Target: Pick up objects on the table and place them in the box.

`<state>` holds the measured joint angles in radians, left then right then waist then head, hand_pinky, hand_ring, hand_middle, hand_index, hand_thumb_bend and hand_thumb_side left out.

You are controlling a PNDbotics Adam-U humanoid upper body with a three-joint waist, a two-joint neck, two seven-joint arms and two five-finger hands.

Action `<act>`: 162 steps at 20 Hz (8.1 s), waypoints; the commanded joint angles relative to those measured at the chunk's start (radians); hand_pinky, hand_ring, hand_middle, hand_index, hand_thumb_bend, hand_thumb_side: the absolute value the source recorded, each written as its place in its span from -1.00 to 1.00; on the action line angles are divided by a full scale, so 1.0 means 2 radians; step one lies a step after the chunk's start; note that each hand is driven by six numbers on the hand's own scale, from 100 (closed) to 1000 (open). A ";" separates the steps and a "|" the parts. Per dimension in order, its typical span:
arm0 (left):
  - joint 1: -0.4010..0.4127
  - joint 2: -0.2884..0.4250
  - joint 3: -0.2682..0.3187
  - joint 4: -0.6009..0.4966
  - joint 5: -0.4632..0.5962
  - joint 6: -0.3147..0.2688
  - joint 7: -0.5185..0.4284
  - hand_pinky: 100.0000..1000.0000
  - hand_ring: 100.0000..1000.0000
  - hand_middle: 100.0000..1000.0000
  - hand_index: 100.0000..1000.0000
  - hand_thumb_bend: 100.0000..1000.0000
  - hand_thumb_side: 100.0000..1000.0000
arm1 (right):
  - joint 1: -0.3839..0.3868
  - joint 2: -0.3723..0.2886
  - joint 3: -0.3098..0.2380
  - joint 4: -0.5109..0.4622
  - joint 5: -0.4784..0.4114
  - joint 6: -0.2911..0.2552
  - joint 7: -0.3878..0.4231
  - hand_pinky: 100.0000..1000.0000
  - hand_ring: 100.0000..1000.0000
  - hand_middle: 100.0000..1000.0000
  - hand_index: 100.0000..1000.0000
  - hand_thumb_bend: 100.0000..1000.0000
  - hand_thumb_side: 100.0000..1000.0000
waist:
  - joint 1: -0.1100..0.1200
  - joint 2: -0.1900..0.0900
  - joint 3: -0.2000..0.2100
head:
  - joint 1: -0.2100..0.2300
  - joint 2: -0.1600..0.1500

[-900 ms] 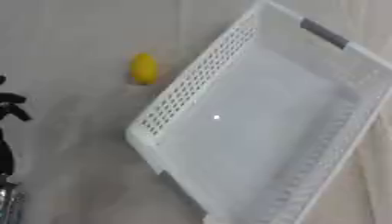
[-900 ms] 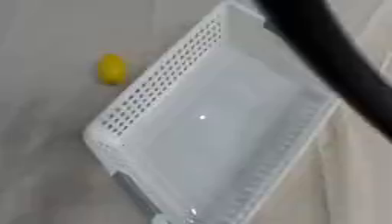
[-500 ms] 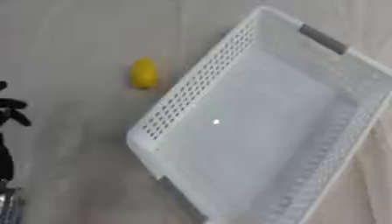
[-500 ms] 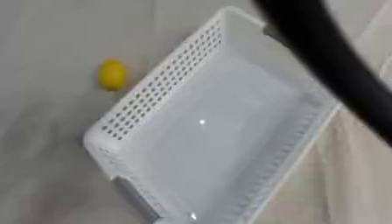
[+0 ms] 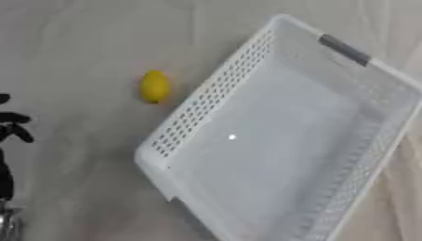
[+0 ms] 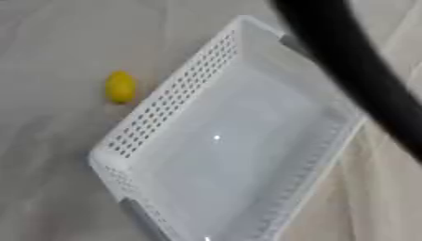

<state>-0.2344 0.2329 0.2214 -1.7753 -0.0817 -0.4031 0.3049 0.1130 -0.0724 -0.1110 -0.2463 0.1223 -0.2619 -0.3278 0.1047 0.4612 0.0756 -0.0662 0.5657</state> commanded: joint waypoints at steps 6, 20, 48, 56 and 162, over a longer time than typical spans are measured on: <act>-0.023 0.177 -0.027 0.041 -0.107 0.020 0.000 -0.46 0.02 0.30 0.50 -1.00 0.20 | 0.001 -0.003 0.003 0.009 0.001 0.005 0.000 -0.18 0.07 0.28 0.38 -1.00 0.73 | 0.020 -0.014 -0.007 | -0.008 -0.026; -0.144 0.308 -0.155 0.129 -0.172 -0.037 -0.020 -0.29 0.11 0.36 0.52 -1.00 -0.13 | -0.005 -0.005 0.002 0.001 0.010 0.014 0.010 -0.18 0.07 0.28 0.38 -1.00 0.73 | 0.026 -0.013 -0.022 | -0.002 -0.028; -0.295 0.165 -0.200 0.290 -0.225 -0.075 -0.061 -0.44 0.04 0.31 0.47 -1.00 0.08 | -0.002 0.000 -0.001 -0.006 0.018 0.018 0.012 -0.18 0.07 0.28 0.38 -1.00 0.73 | 0.020 -0.010 -0.026 | -0.004 -0.016; -0.293 0.142 -0.199 0.310 -0.219 -0.070 -0.068 -0.47 0.02 0.30 0.46 -1.00 0.12 | -0.002 0.001 -0.002 -0.007 0.019 0.019 0.012 -0.18 0.07 0.28 0.38 -1.00 0.73 | 0.019 -0.009 -0.026 | -0.004 -0.012; -0.426 0.092 -0.218 0.171 -0.270 -0.045 -0.170 -1.00 -1.00 -1.00 -0.87 -0.26 -1.00 | 0.011 -0.012 -0.010 -0.031 0.032 0.025 0.028 -0.18 0.06 0.27 0.38 -1.00 0.72 | 0.016 -0.022 -0.030 | -0.014 -0.019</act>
<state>-1.0644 0.4198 -0.2178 -1.4270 -0.6309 -0.4913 -0.0269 0.1160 -0.0901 -0.1298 -0.3111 0.1795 -0.2138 -0.2741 0.1399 0.4424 0.0150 -0.0881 0.5316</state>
